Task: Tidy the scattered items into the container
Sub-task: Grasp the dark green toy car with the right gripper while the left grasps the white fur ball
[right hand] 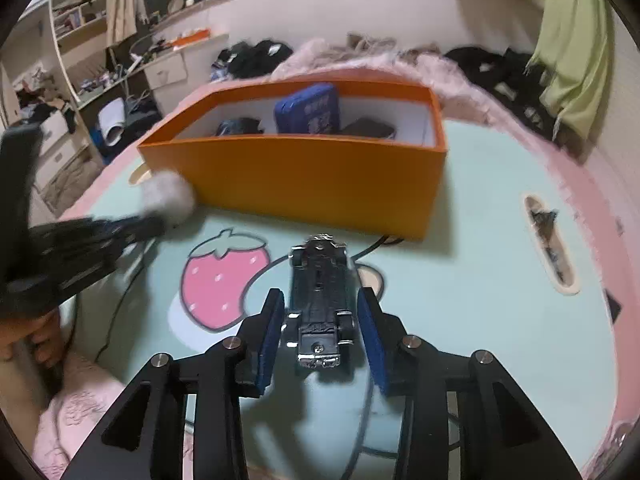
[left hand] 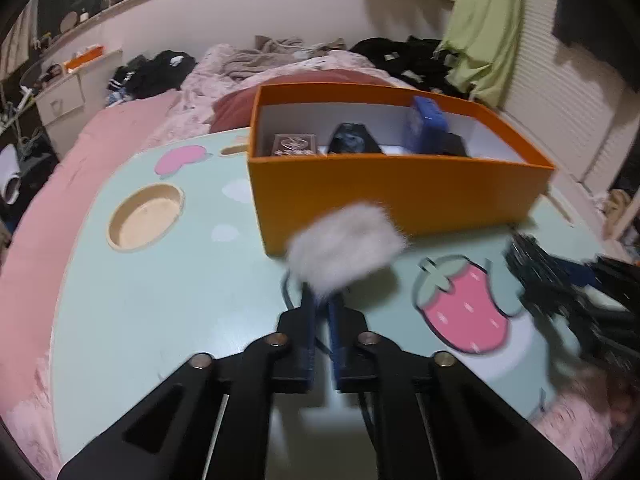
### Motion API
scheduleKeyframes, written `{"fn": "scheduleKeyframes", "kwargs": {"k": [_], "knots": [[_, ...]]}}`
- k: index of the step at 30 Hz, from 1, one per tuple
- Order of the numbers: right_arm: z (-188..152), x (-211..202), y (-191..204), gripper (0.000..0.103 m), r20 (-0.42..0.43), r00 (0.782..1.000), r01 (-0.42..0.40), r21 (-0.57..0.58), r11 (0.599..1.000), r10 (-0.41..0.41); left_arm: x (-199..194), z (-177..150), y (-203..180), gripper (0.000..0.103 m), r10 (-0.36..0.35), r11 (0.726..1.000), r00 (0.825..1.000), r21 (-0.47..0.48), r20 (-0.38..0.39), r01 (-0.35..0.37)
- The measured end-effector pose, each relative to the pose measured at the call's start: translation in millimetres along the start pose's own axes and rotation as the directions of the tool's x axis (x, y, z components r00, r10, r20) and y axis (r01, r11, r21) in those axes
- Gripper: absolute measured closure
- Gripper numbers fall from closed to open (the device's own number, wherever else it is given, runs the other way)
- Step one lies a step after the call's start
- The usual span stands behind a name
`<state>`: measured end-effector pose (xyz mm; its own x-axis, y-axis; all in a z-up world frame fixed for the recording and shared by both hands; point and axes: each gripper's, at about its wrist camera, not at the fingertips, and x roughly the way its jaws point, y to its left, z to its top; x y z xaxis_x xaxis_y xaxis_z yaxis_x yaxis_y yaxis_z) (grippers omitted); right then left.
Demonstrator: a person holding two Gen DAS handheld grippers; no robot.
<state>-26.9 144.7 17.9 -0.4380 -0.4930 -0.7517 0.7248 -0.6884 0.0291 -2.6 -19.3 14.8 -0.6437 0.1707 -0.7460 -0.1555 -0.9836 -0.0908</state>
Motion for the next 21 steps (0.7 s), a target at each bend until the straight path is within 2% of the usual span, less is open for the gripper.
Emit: {"fn": "scheduleKeyframes", "kwargs": {"k": [5, 7, 10, 12, 15, 18, 21], "knots": [[0, 2, -1, 0.052, -0.004, 1.000, 0.015, -0.004, 1.000, -0.015, -17, -4, -2, 0.100, -0.043, 0.999, 0.998, 0.011, 0.036, 0.043], [1, 3, -1, 0.048, -0.001, 1.000, 0.021, -0.001, 1.000, -0.021, -13, -1, -2, 0.100, -0.013, 1.000, 1.000, 0.012, 0.020, 0.013], [2, 3, -3, 0.044, 0.003, 1.000, 0.023, 0.008, 1.000, -0.023, -4, 3, -7, 0.077, 0.057, 0.998, 0.998, 0.017, -0.003, -0.057], [3, 5, -4, 0.044, -0.002, 1.000, 0.021, 0.011, 1.000, -0.021, -3, 2, -13, 0.058, 0.063, 0.997, 0.998, 0.040, -0.001, -0.063], [3, 5, -4, 0.043, -0.003, 1.000, 0.020, 0.005, 1.000, -0.020, -10, 5, -22, 0.047, 0.032, 0.997, 0.999, 0.069, 0.034, -0.034], [3, 5, -4, 0.042, -0.004, 1.000, 0.022, 0.000, 1.000, -0.022, -16, 12, -25, 0.041, -0.035, 0.998, 0.998, 0.060, 0.051, 0.032], [3, 5, -4, 0.042, -0.003, 1.000, 0.022, 0.002, 1.000, -0.022, -11, 21, -36, 0.039, -0.093, 0.993, 0.995, 0.079, 0.032, 0.091]]}}
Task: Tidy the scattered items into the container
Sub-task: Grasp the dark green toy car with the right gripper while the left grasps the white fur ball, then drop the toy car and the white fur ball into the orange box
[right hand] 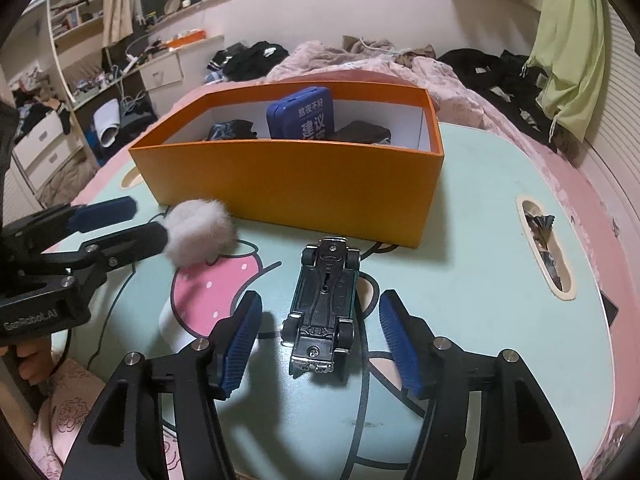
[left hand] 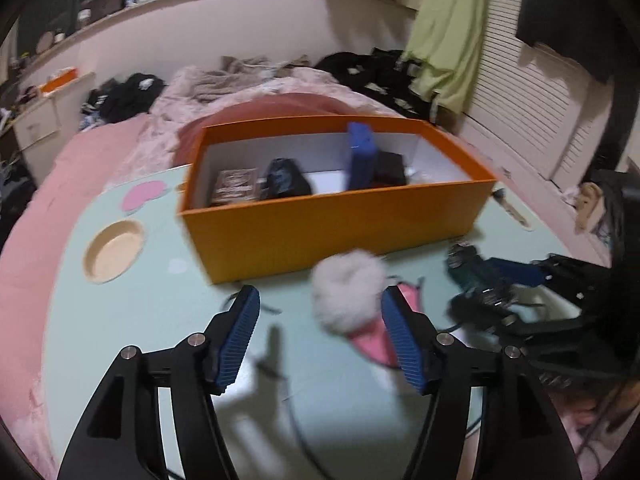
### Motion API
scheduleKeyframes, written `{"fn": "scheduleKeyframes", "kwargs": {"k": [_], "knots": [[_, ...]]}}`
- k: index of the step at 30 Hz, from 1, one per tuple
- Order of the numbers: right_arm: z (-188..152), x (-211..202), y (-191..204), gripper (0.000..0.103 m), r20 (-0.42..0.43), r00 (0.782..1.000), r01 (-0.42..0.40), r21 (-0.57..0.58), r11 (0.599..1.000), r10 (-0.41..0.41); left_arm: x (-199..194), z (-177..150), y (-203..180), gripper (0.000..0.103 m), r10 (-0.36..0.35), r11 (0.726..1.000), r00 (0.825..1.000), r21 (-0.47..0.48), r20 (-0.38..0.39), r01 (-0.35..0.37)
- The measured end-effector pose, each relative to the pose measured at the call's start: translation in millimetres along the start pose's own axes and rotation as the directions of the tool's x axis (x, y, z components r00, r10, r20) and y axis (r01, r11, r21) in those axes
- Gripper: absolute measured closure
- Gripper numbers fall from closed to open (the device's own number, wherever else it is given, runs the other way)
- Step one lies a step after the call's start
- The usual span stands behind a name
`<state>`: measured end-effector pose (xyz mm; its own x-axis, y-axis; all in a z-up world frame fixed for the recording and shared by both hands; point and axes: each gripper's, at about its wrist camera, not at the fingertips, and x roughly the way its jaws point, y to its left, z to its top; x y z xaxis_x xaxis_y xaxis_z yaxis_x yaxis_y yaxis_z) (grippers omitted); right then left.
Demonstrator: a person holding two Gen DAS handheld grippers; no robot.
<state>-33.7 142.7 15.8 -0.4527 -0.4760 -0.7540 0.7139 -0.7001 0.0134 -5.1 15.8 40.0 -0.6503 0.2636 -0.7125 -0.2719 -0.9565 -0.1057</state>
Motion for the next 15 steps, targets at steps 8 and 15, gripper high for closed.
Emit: {"fn": "scheduleKeyframes", "kwargs": {"k": [8, 15], "knots": [[1, 2, 5, 0.075, 0.020, 1.000, 0.006, -0.041, 0.999, -0.005, 32, 4, -6, 0.071, -0.101, 0.995, 0.993, -0.004, -0.059, 0.101], [11, -25, 7, 0.076, 0.086, 0.989, -0.116, -0.017, 0.993, 0.117, -19, -8, -2, 0.071, -0.107, 0.994, 0.993, -0.023, 0.053, 0.108]]}}
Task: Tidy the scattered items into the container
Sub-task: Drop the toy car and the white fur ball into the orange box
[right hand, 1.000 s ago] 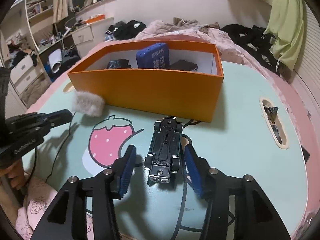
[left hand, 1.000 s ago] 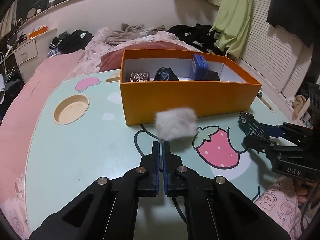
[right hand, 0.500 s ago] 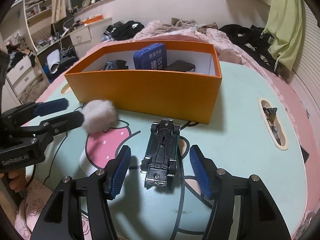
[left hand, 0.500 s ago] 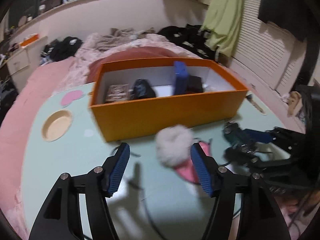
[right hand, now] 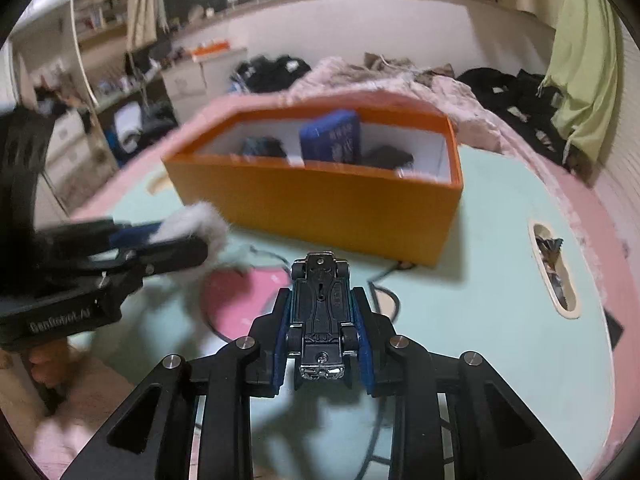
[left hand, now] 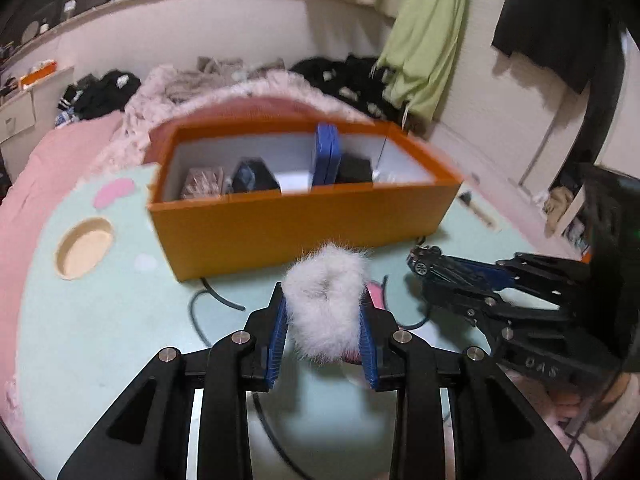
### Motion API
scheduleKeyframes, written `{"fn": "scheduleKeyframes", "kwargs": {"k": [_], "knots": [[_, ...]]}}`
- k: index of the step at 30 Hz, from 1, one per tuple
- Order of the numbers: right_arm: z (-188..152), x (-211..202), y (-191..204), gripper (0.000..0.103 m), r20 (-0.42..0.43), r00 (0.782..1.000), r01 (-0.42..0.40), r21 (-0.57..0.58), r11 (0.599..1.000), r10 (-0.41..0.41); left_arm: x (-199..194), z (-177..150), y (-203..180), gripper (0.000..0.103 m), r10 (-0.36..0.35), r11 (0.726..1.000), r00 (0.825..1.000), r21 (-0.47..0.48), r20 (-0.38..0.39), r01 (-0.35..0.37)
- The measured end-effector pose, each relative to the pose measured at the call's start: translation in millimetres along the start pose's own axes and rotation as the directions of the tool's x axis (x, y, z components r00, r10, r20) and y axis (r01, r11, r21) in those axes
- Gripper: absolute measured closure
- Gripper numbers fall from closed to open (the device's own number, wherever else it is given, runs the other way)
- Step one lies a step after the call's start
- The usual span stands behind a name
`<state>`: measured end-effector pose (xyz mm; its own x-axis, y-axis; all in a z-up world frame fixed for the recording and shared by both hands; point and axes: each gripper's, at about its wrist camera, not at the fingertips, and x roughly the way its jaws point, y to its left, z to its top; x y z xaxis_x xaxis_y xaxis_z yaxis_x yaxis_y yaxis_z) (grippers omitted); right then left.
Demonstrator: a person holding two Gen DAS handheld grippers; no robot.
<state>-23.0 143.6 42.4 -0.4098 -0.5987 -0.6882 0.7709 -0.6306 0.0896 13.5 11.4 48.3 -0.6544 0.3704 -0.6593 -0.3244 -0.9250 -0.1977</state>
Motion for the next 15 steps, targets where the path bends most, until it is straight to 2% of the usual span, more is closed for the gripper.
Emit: {"fn": "scheduleKeyframes", "kwargs": {"k": [1, 5, 7, 10, 11, 12, 13, 14, 15], "knots": [[9, -7, 2, 0.076, 0.023, 1.000, -0.013, -0.003, 1.000, 0.013, -9, 5, -1, 0.071, 0.000, 1.000, 1.000, 0.003, 0.023, 0.000], [49, -22, 12, 0.076, 0.128, 0.992, 0.022, -0.064, 0.998, -0.014, -27, 40, -6, 0.071, 0.008, 0.999, 0.995, 0.038, 0.096, -0.012], [67, -18, 9, 0.076, 0.143, 0.990, 0.021, -0.051, 0.999, -0.013, -27, 63, -7, 0.070, 0.029, 0.998, 0.991, 0.047, 0.127, -0.035], [86, 7, -1, 0.073, 0.136, 0.990, 0.027, -0.026, 0.999, -0.023, -11, 85, 2, 0.066, 0.017, 1.000, 0.991, 0.004, 0.131, -0.018], [87, 16, -4, 0.067, 0.130, 0.991, 0.039, -0.017, 0.999, -0.036, 0, 88, 7, 0.048, 0.023, 1.000, 0.993, -0.016, 0.116, -0.021], [86, 32, -10, 0.057, 0.094, 0.990, 0.108, 0.008, 0.994, -0.109, 14, 89, 13, 0.036, 0.050, 0.998, 0.995, -0.040, 0.086, -0.047], [84, 44, -14, 0.046, 0.057, 0.989, 0.138, 0.018, 0.990, -0.139, 32, 87, 22, 0.035, 0.095, 0.993, 0.994, -0.075, 0.050, -0.091], [80, 55, -20, 0.043, 0.019, 0.989, 0.145, 0.023, 0.989, -0.145, 50, 82, 30, 0.035, 0.121, 0.988, 0.993, -0.098, -0.010, -0.122], [75, 57, -18, 0.046, 0.039, 0.991, 0.131, -0.006, 0.991, -0.130, 60, 78, 32, 0.034, 0.125, 0.987, 0.991, -0.100, -0.043, -0.129]]}}
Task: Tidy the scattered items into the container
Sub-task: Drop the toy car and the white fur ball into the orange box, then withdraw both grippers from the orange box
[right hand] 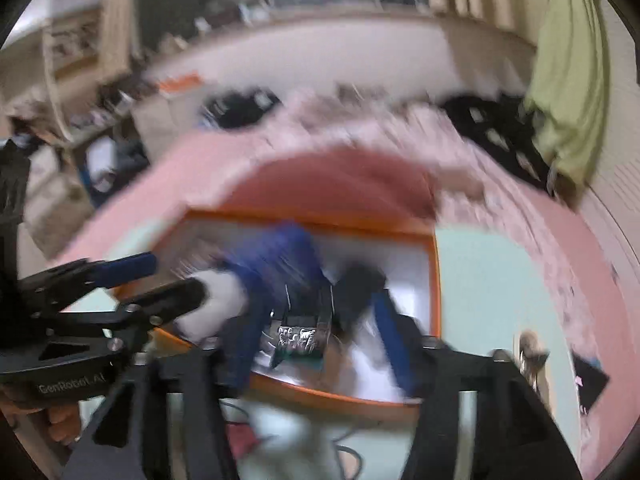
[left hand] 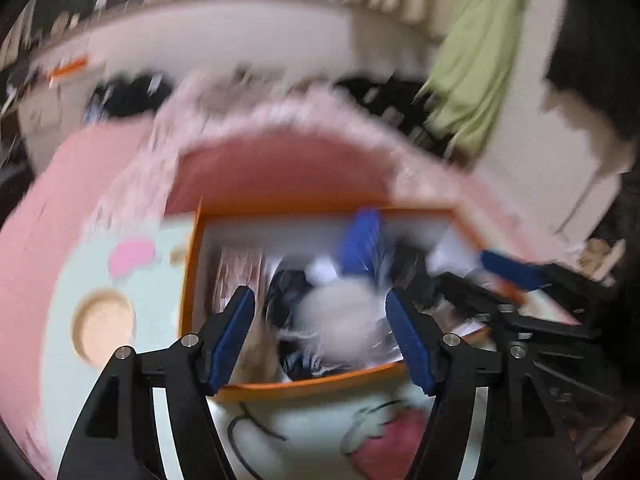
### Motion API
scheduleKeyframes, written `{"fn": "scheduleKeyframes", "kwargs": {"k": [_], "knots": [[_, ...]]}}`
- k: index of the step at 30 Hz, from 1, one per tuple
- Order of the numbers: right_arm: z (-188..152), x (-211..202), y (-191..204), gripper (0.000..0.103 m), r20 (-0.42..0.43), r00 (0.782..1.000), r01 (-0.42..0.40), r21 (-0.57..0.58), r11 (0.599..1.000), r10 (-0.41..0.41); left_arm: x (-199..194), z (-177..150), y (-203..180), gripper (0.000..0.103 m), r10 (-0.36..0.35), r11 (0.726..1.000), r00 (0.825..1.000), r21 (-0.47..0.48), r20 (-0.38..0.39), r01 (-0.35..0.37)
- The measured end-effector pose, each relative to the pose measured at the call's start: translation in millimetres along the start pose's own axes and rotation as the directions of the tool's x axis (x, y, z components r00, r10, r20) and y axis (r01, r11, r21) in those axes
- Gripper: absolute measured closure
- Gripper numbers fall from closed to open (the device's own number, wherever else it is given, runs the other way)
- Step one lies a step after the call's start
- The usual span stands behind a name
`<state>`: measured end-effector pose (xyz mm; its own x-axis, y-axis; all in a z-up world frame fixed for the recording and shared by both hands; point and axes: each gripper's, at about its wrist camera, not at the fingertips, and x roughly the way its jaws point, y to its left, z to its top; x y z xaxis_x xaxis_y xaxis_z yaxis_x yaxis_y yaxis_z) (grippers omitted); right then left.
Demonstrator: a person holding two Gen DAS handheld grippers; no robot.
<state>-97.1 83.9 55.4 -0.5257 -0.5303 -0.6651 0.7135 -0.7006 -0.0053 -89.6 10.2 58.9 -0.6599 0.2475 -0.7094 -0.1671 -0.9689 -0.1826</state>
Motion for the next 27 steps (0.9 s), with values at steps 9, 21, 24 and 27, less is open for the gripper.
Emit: {"fn": "scheduleKeyframes", "kwargs": {"k": [9, 21, 24, 27], "knots": [[-8, -8, 1, 0.044, 0.061, 0.998, 0.007, -0.022, 1.000, -0.005, -2, -4, -4, 0.032, 0.039, 0.997, 0.996, 0.058, 0.076, -0.044], [-27, -59, 10, 0.025, 0.051, 0.999, 0.018, -0.021, 1.000, -0.017, -67, -34, -17, 0.029, 0.023, 0.999, 0.993, 0.046, 0.115, -0.029], [-49, -50, 10, 0.025, -0.030, 0.999, 0.010, -0.004, 1.000, -0.010, -64, -52, -15, 0.026, 0.022, 1.000, 0.998, 0.017, 0.057, -0.023], [-71, -31, 9, 0.025, -0.117, 0.993, 0.019, 0.016, 1.000, -0.017, -40, -72, -11, 0.026, 0.089, 0.996, 0.996, 0.011, -0.020, -0.089]]}}
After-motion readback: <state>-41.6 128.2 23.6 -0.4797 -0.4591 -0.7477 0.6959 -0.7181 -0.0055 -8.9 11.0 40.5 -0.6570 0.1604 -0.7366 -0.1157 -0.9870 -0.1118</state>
